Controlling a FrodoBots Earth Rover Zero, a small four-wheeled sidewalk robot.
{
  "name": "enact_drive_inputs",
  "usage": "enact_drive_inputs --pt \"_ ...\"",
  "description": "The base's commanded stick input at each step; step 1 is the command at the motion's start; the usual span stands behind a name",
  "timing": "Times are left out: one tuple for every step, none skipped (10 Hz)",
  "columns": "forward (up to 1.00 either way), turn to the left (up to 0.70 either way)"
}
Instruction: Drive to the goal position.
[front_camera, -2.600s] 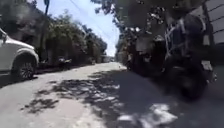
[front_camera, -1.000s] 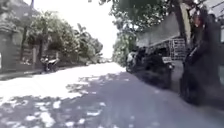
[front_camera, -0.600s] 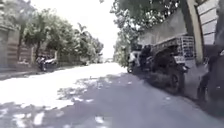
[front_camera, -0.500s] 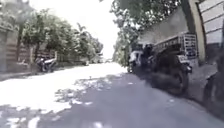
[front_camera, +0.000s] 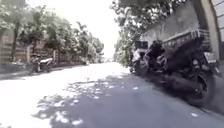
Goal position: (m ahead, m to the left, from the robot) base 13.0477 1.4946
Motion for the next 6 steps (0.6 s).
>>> enact_drive_inputs --pt "1.00 0.00" --pt "1.00 0.00" --pt "1.00 0.00" --pt "1.00 0.00" --pt "1.00 0.00" --pt "1.00 0.00"
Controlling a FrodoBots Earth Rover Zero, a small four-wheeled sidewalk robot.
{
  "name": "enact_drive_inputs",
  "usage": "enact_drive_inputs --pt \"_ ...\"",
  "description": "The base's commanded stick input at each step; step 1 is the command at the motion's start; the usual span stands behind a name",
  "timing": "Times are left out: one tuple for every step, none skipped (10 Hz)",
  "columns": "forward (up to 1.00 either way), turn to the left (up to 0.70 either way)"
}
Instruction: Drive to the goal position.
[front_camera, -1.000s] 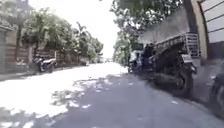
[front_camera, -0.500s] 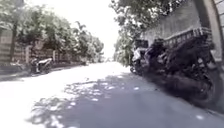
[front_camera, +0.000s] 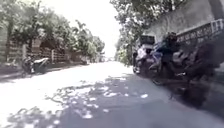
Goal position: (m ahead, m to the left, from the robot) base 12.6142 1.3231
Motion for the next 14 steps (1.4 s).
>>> enact_drive_inputs --pt "1.00 0.00" --pt "1.00 0.00" --pt "1.00 0.00" --pt "1.00 0.00" --pt "1.00 0.00" --pt "1.00 0.00" --pt "1.00 -0.40" --pt "1.00 -0.40" --pt "1.00 -0.15" --pt "1.00 0.00" --pt "1.00 0.00" --pt "1.00 0.00" --pt "1.00 0.00" --pt "1.00 0.00"
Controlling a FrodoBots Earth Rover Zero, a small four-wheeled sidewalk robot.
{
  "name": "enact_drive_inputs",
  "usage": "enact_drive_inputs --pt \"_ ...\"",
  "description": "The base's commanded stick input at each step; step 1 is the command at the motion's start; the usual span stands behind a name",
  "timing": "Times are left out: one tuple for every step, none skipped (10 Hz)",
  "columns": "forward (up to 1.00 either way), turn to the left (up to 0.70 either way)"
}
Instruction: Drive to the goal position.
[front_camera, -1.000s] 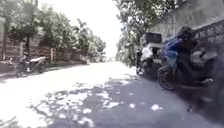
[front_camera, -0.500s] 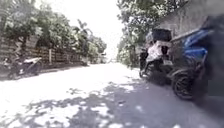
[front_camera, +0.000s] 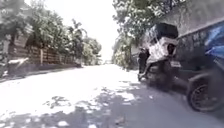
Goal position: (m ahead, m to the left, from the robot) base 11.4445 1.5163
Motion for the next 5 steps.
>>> enact_drive_inputs --pt "1.00 0.00" --pt "1.00 0.00" --pt "1.00 0.00" --pt "1.00 0.00" --pt "1.00 0.00"
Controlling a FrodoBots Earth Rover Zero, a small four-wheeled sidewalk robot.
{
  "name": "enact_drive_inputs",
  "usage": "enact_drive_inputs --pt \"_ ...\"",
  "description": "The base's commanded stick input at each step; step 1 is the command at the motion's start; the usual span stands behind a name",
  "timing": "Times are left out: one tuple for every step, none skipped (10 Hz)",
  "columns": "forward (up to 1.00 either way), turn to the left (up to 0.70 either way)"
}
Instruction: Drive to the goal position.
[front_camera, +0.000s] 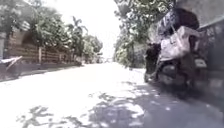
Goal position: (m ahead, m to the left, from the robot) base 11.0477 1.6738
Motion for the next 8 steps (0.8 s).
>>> enact_drive_inputs --pt "1.00 0.00" --pt "1.00 0.00" --pt "1.00 0.00" --pt "1.00 0.00" --pt "1.00 0.00" --pt "1.00 0.00" --pt "1.00 0.00" --pt "1.00 0.00"
